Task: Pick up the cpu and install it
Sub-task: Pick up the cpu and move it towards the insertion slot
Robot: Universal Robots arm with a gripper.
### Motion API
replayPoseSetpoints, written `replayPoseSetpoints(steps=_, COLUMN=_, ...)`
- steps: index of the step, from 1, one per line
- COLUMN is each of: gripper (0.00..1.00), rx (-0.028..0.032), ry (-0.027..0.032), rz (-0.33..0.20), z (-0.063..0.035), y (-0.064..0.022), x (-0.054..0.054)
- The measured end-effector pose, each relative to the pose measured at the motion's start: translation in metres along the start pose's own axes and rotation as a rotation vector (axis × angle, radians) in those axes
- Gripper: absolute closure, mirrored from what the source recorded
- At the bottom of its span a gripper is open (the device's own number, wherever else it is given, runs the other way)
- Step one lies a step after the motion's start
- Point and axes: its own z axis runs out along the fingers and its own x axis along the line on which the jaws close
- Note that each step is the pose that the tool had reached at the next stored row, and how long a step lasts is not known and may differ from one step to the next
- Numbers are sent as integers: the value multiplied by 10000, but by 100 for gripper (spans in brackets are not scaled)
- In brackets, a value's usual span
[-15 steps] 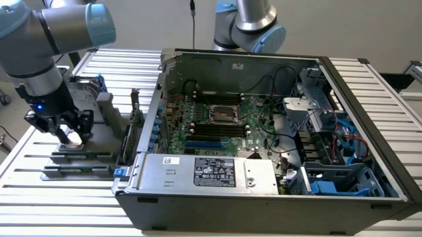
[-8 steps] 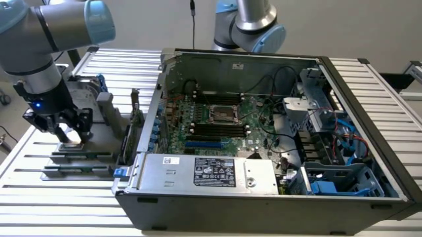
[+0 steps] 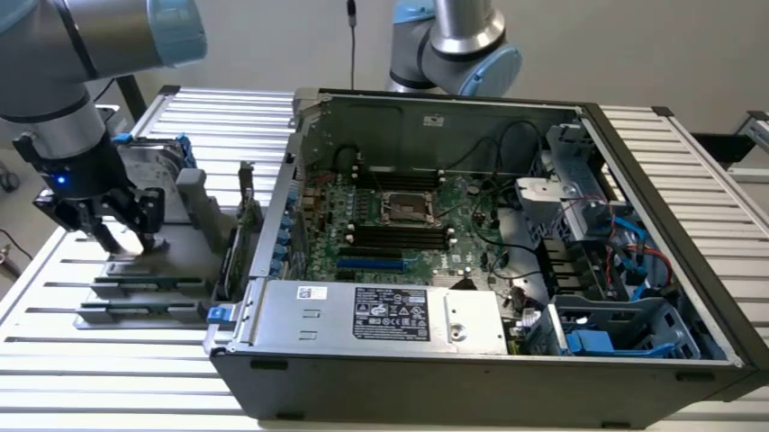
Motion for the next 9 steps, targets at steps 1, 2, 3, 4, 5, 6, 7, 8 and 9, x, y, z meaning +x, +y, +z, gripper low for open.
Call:
replayPoseSetpoints(steps=1, gripper=45, rx=-1, ry=0, rz=1, z=-42, y=0, x=-1)
replayPoseSetpoints(steps=2, gripper=45, rx=1, ry=3, rz=2, z=-86, y=-1, x=0)
replayPoseSetpoints(steps=3, gripper=45, rx=-1, ry=1, rz=1, z=-133, y=-2, x=-1)
replayPoseSetpoints(steps=4, gripper=45, rx=-1, ry=3, rz=1, z=-175, y=-2, x=0)
replayPoseSetpoints(steps=5, gripper=45, rx=1, ry=7, rz=1, z=-222, y=-4, x=0)
replayPoseSetpoints(steps=6, gripper=45, rx=-1, ry=9, rz=1, z=-269, y=-4, x=0)
replayPoseSetpoints(steps=7, gripper=45, rx=-1, ry=13, rz=1, z=-314, y=-5, x=0)
replayPoseSetpoints(steps=8, gripper=45, rx=-1, ry=16, rz=1, z=-359, y=-6, x=0)
replayPoseSetpoints(steps=9, gripper=45, rx=-1, ry=19, rz=0, z=-404, y=-7, x=-2)
